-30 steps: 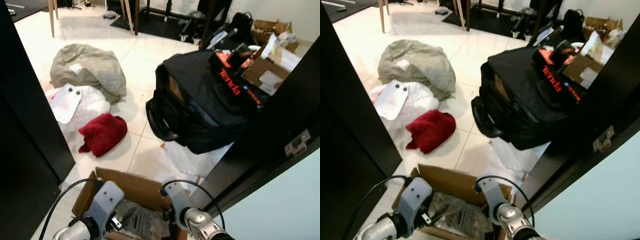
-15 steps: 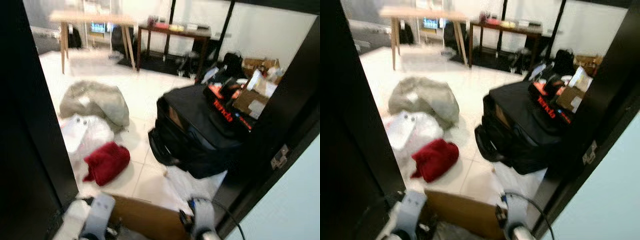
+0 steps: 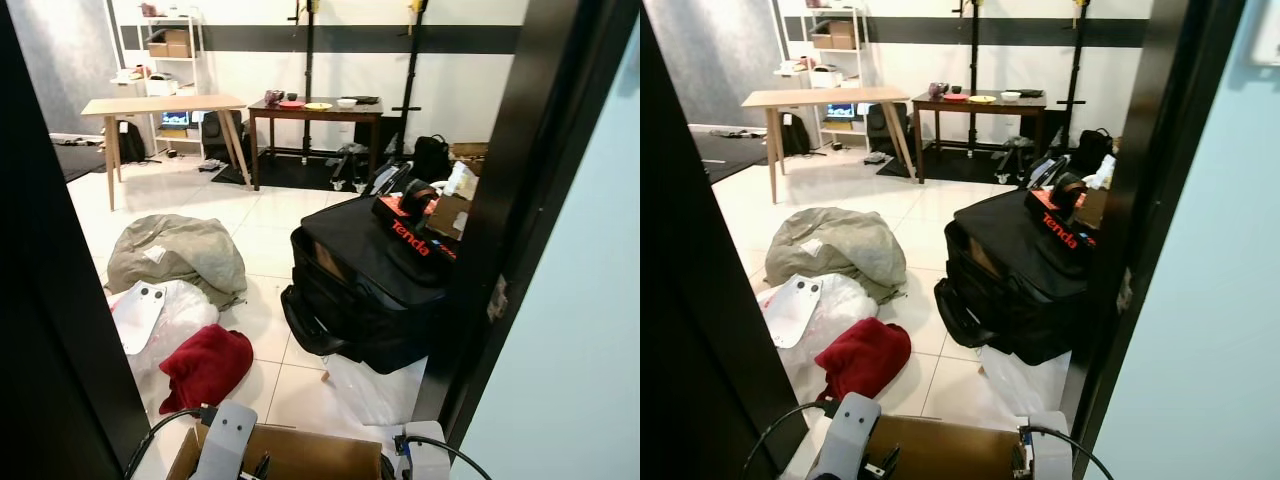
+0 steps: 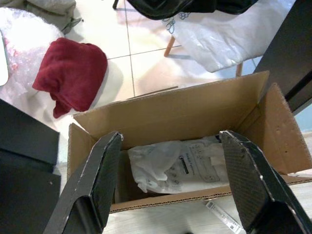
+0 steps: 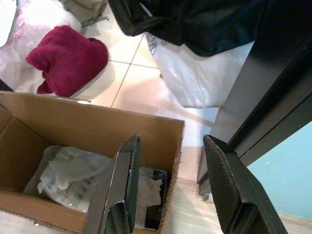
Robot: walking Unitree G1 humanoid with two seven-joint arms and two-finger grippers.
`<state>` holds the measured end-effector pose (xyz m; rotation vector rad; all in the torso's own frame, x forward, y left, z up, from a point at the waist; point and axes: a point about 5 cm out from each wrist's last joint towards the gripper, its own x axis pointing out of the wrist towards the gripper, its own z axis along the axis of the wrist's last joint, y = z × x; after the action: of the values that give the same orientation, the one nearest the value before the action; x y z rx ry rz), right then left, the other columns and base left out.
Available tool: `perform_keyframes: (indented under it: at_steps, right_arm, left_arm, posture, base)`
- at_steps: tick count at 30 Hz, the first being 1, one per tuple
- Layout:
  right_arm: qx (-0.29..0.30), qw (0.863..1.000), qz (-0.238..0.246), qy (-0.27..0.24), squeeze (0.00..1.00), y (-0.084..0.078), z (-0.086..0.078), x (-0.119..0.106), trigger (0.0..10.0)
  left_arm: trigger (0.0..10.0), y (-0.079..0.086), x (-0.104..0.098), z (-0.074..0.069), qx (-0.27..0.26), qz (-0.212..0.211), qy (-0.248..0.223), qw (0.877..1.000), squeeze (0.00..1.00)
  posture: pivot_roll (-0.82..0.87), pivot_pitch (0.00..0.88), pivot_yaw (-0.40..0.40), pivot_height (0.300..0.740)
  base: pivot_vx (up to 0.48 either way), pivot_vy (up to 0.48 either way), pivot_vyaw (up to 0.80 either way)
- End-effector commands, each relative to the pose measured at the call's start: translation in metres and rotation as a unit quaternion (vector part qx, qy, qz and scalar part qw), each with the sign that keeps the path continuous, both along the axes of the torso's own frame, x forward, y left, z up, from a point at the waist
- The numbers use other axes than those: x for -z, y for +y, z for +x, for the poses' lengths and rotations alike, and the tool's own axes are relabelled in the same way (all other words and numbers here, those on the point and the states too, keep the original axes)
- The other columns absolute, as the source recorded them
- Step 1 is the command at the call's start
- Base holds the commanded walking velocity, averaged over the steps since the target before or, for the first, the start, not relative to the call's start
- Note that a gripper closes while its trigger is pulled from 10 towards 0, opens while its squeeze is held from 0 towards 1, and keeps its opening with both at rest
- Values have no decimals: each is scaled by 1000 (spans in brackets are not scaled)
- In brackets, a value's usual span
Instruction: Clean up the room
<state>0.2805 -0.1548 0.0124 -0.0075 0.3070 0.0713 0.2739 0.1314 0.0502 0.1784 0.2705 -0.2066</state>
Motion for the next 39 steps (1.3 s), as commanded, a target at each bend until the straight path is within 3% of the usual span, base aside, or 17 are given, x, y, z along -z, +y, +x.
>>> perform_keyframes:
  at_steps: [1,15,21,39]
  right_arm:
    - [-10,1000,-1,16,0,3,-5,5,10000]
    - [-30,999,-2,41,0,6,-6,8,10000]
    - [-44,997,1,61,0,12,-9,10,10000]
    - [-49,996,-10,80,0,3,-18,11,10000]
  left_arm:
    - [10000,1,10,-6,-12,5,18,1000,0]
    - [10000,5,12,-12,-21,1,24,999,0]
    - [10000,0,16,-17,18,-1,36,999,0]
    - [10000,-3,13,-16,43,-11,32,998,0]
  posture:
    - [19,97,-25,740]
    - [31,94,-51,740]
    - [31,90,-51,740]
    - [25,94,-41,740]
  base:
    - [0,0,-800]
    - [0,0,-800]
    - [0,0,-800]
    - [0,0,-800]
